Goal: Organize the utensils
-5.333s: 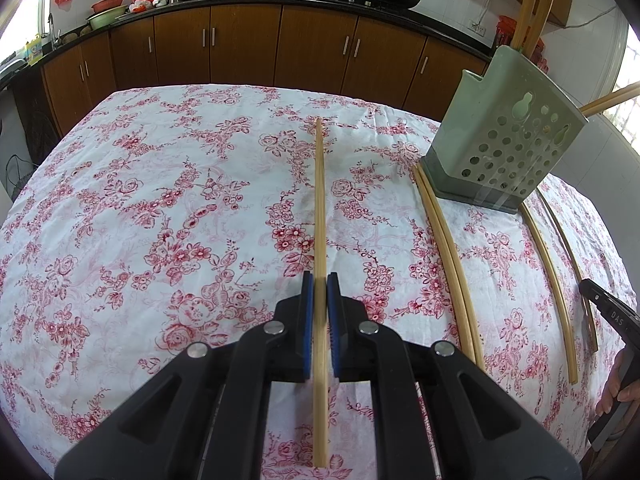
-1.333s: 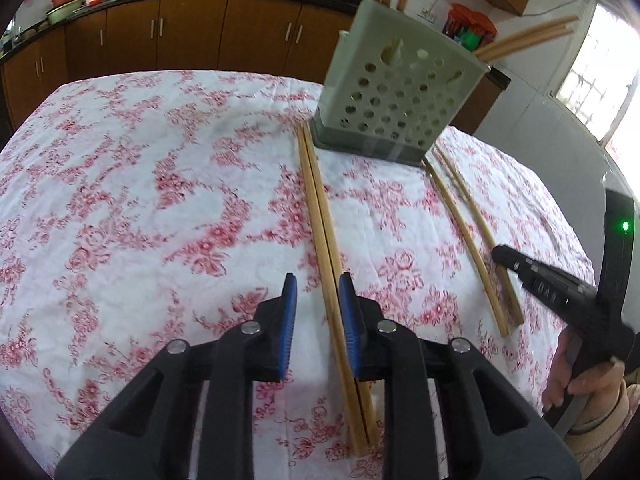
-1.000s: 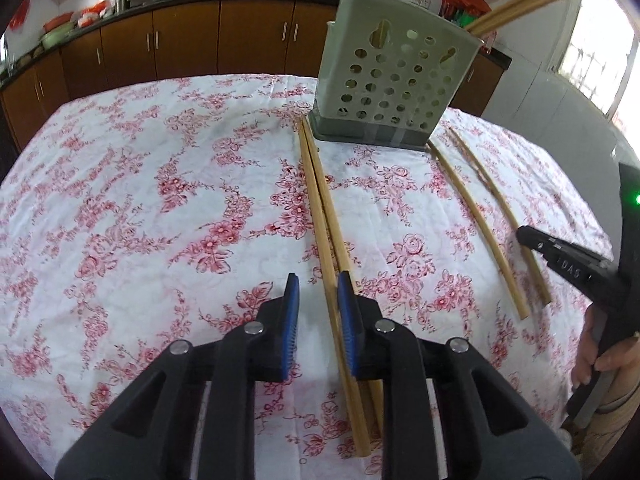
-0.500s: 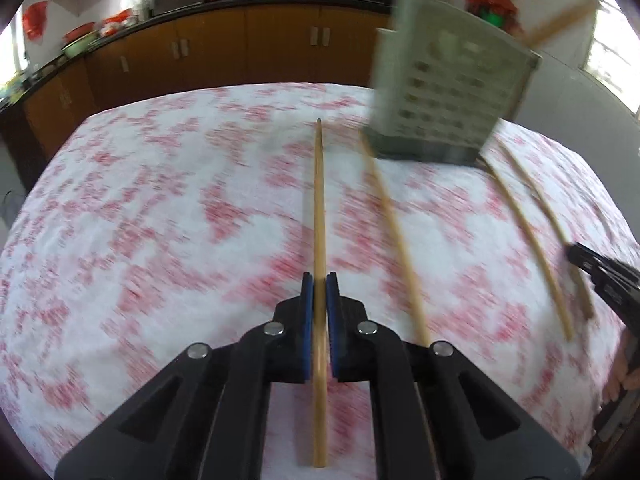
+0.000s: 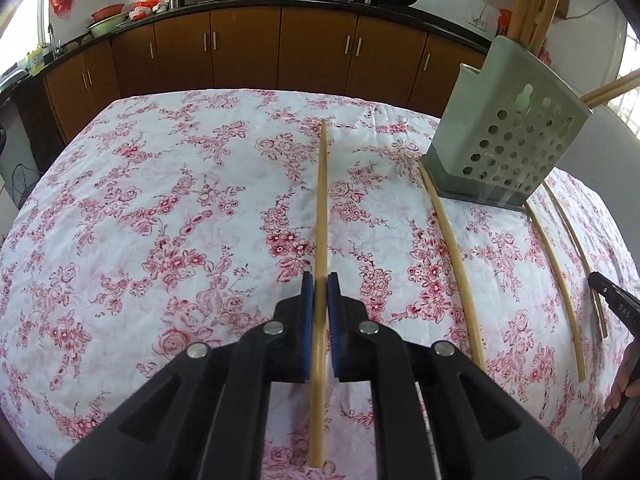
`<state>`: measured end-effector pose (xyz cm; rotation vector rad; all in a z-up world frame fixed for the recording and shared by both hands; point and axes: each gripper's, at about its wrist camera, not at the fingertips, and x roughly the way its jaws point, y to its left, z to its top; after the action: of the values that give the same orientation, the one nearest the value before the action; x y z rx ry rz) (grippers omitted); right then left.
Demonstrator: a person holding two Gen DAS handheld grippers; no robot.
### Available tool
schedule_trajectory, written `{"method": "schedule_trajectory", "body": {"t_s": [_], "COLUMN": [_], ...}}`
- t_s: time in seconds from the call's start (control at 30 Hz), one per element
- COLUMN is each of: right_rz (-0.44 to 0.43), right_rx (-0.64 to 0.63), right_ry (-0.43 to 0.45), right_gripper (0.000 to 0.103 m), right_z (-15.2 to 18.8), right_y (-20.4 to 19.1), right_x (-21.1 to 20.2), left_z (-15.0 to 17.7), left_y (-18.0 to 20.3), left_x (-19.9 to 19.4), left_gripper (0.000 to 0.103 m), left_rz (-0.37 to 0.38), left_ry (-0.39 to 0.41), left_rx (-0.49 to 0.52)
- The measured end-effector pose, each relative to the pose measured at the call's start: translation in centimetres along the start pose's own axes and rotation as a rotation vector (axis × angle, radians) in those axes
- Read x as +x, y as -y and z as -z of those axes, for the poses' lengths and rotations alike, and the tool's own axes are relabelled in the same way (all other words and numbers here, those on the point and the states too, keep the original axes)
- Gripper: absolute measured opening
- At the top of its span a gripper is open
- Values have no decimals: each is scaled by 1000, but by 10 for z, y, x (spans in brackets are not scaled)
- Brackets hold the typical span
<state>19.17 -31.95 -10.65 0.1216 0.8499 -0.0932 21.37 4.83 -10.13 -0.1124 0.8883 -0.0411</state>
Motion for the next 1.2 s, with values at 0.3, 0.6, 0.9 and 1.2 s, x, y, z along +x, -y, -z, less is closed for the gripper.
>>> {"method": "schedule_trajectory", "body": {"t_s": [0.3, 0.6, 0.9, 1.2], "right_rz": [-5, -4, -4, -4], "right_rx": [4, 5, 5, 6], "right_ry": [0, 0, 0, 0], "right_gripper": [8, 9, 9, 9], "right_z": [0, 0, 0, 0], "right_y": [0, 0, 0, 0], "right_x": [-4, -4, -4, -4], "left_z": [1, 1, 0, 0], "left_y": [-2, -2, -2, -1], "left_x": [0, -1, -1, -1], "left_gripper": [10, 10, 10, 10], "left_rz": [18, 22, 24, 24], "left_ry": [0, 1, 0, 0], "left_rx": [-18, -23, -25, -26]}}
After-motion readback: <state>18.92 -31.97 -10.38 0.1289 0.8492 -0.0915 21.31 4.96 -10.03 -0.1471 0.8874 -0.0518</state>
